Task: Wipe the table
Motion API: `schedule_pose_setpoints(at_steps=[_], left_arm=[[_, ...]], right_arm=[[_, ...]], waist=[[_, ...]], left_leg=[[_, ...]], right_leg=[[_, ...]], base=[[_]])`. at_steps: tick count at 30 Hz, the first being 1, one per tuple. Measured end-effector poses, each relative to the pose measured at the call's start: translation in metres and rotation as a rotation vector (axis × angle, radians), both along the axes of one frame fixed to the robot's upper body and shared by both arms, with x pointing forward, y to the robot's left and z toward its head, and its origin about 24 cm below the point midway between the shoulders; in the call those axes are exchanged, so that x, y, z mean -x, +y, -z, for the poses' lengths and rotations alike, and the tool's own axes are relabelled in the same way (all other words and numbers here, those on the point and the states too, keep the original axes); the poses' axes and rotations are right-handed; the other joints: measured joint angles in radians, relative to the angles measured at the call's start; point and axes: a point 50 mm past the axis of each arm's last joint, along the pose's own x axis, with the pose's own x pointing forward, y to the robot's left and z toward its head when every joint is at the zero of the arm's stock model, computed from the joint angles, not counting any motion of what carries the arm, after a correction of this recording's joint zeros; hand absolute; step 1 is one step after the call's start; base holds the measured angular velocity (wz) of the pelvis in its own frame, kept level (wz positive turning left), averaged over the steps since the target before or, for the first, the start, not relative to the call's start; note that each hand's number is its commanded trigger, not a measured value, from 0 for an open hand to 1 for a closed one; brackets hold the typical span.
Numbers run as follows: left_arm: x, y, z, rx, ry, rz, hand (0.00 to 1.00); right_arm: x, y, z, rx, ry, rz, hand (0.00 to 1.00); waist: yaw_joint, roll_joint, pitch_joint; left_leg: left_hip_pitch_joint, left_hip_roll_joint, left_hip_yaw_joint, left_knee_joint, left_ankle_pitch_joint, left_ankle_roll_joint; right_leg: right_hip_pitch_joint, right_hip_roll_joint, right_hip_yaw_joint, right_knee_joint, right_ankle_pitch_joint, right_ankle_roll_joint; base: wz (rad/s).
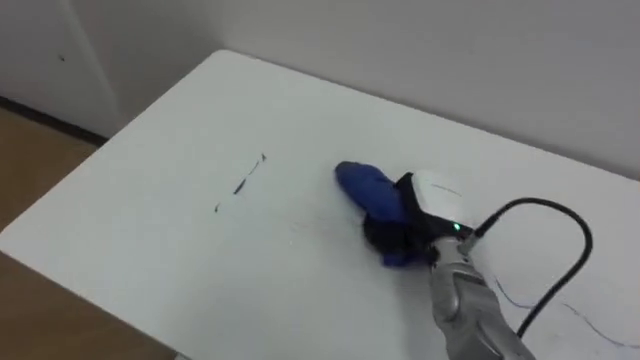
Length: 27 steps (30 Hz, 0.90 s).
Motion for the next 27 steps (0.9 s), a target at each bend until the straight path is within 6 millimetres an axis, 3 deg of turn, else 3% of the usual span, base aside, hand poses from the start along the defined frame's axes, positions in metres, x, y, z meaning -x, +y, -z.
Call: schedule_pose_setpoints(at_steps=[3,4,5,6,8,11,13,15,18,21,23,24,26,27], left_arm=[[0.008,0.011,-0.002,-0.037,0.014,-0.012,0.00],[0.010,0.018,-0.004,-0.068,0.016,-0.009,0.00],[0.017,0.028,-0.006,-0.109,0.043,-0.009,0.00],[0.021,0.033,-0.007,-0.126,0.058,-0.018,0.00],[0.037,0.049,-0.012,-0.185,0.099,-0.058,0.00],[0.045,0.055,-0.014,-0.200,0.122,-0.065,0.00],[0.044,0.052,-0.013,-0.179,0.112,-0.070,0.00],[0.034,0.044,-0.008,-0.126,0.080,-0.082,0.00],[0.019,0.031,-0.003,-0.080,0.057,-0.040,0.00],[0.002,0.015,0.002,-0.048,0.045,0.017,0.00],[-0.007,0.005,0.004,-0.037,0.032,0.052,0.00],[-0.009,0.003,0.004,-0.036,0.030,0.066,0.00],[-0.008,-0.003,0.005,-0.035,0.039,0.076,0.00],[-0.005,-0.006,0.006,-0.029,0.040,0.059,0.00]], right_arm=[[0.027,-0.024,0.016,-0.098,-0.022,0.122,1.00],[0.044,-0.047,0.021,-0.091,-0.042,0.216,1.00],[0.059,-0.071,0.023,-0.064,-0.048,0.313,1.00],[0.069,-0.085,0.025,-0.043,-0.046,0.370,1.00],[0.106,-0.140,0.031,0.089,-0.033,0.607,1.00],[0.142,-0.188,0.034,0.250,0.058,0.756,1.00],[0.150,-0.200,0.032,0.307,0.100,0.787,1.00],[0.146,-0.197,0.035,0.297,0.112,0.808,1.00],[0.120,-0.180,0.036,0.238,0.088,0.792,1.00],[0.081,-0.140,0.038,0.134,0.061,0.692,1.00],[0.050,-0.091,0.032,0.063,0.045,0.497,1.00],[0.044,-0.080,0.030,0.050,0.041,0.454,1.00],[0.023,-0.040,0.019,0.006,0.024,0.298,1.00],[0.019,-0.032,0.013,0.011,0.008,0.246,1.00]], waist=[[-0.039,-0.011,-0.0026],[-0.039,-0.018,-0.0100],[-0.041,-0.023,-0.0122],[-0.049,-0.022,-0.0168],[-0.068,-0.035,-0.0281],[-0.082,-0.050,-0.0303],[-0.091,-0.051,-0.0301],[-0.092,-0.050,-0.0298],[-0.087,-0.042,-0.0263],[-0.058,-0.026,-0.0249],[-0.035,-0.019,-0.0198],[-0.033,-0.018,-0.0198],[-0.023,-0.007,-0.0100],[-0.017,0.004,-0.0028]], left_leg=[[0.010,-0.014,0.029,-0.002,0.006,0.010],[0.017,-0.021,0.052,-0.015,0.012,0.018],[0.032,-0.030,0.056,-0.023,0.014,0.021],[0.037,-0.036,0.056,-0.025,0.015,0.023],[0.058,-0.047,0.064,-0.025,0.004,0.041],[0.072,-0.049,0.074,-0.022,-0.012,0.051],[0.073,-0.044,0.082,-0.004,-0.025,0.052],[0.074,-0.034,0.080,0.012,-0.037,0.048],[0.073,-0.021,0.080,0.019,-0.045,0.044],[0.071,-0.014,0.065,0.028,-0.057,0.038],[0.066,-0.018,0.017,0.029,-0.059,0.039],[0.062,-0.018,0.010,0.029,-0.058,0.038],[0.053,-0.019,-0.014,0.024,-0.051,0.031],[0.053,-0.019,-0.019,0.019,-0.046,0.032]], right_leg=[[0.046,-0.013,0.001,-0.035,-0.008,0.012],[0.051,-0.023,0.009,-0.035,-0.014,0.020],[0.063,-0.032,0.017,-0.037,-0.018,0.026],[0.072,-0.037,0.016,-0.039,-0.020,0.030],[0.098,-0.048,0.028,-0.041,-0.028,0.043],[0.116,-0.050,0.033,-0.028,-0.027,0.047],[0.114,-0.047,0.033,-0.018,-0.025,0.049],[0.112,-0.032,0.028,-0.011,-0.014,0.041],[0.100,-0.015,0.030,-0.013,0.004,0.028],[0.078,0.010,0.024,-0.011,0.024,0.006],[0.064,0.025,0.014,-0.011,0.030,-0.003],[0.060,0.027,0.014,-0.011,0.029,-0.005],[0.053,0.034,0.016,-0.014,0.020,-0.017],[0.053,0.034,0.012,-0.014,0.013,-0.019]], base=[[0.51],[0.30],[0.17],[0.11],[0.08],[-0.15],[-0.30],[-0.41],[-0.44],[-0.61],[-0.29],[0.00],[0.21],[0.21]])
